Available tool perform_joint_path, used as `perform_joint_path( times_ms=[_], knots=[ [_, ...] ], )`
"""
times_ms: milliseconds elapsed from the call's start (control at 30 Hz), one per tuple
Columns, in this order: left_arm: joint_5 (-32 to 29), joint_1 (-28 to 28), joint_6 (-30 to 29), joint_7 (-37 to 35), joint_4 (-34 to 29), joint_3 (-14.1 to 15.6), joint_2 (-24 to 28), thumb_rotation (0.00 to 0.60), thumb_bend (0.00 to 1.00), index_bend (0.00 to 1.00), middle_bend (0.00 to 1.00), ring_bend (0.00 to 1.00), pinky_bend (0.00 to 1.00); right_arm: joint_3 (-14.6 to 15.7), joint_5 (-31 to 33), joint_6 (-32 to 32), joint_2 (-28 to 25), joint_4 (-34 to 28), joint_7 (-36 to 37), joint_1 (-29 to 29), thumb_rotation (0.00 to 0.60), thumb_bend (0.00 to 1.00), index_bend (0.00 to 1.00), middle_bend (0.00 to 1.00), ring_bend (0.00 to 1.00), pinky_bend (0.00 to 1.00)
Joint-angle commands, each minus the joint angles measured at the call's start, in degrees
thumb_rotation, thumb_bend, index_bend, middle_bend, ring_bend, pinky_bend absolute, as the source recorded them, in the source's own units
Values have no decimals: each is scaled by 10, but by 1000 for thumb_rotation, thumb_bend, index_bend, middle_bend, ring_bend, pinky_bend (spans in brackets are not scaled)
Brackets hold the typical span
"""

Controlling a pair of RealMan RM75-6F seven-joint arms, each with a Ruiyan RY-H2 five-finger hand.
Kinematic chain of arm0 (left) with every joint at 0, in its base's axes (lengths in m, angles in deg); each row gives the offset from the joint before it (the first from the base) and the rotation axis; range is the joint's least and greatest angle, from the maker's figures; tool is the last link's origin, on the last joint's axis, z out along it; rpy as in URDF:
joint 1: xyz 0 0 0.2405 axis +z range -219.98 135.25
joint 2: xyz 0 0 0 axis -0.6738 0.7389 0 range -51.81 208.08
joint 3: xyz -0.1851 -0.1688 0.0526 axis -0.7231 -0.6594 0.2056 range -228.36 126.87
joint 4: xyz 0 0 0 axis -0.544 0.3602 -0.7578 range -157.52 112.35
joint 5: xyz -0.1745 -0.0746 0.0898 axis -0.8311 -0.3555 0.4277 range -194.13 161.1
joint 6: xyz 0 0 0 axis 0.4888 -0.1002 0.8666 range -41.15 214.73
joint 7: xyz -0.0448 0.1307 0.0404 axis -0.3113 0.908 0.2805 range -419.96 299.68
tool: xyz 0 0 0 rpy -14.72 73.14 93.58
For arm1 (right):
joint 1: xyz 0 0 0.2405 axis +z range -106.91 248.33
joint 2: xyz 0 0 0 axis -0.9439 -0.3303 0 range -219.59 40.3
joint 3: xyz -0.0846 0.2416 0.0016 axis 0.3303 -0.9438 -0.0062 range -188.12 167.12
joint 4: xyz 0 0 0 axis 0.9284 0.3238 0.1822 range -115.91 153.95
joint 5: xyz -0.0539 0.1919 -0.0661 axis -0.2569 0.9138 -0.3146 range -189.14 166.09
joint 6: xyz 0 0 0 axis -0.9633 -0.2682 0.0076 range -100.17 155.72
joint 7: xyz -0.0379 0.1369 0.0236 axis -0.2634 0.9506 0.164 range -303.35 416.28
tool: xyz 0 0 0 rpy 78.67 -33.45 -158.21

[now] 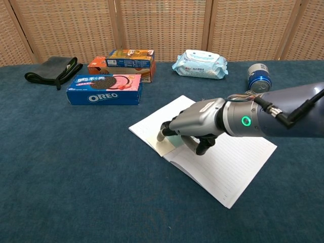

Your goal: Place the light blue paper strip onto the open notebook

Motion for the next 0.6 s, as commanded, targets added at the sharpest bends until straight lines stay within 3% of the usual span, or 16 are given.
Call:
perform_joint_path(
  times_ms=[33,333,600],
  knots=[
    [1,0,0,3,-2,0,-1,600,0,0,0,0,0,-33,-54,-20,-48,-47,52,-21,600,1000,0,0,0,0],
    [1,1,-4,6,-4,1,-1,600,0,0,0,0,0,-70,-112,-60,-84,-61,155,-79,600,1000,0,0,0,0],
    [6,1,-7,17,-10,3,-3,600,0,0,0,0,0,-57,-78,-29,-89,-66,184,-102,600,1000,0,0,0,0]
  ],
)
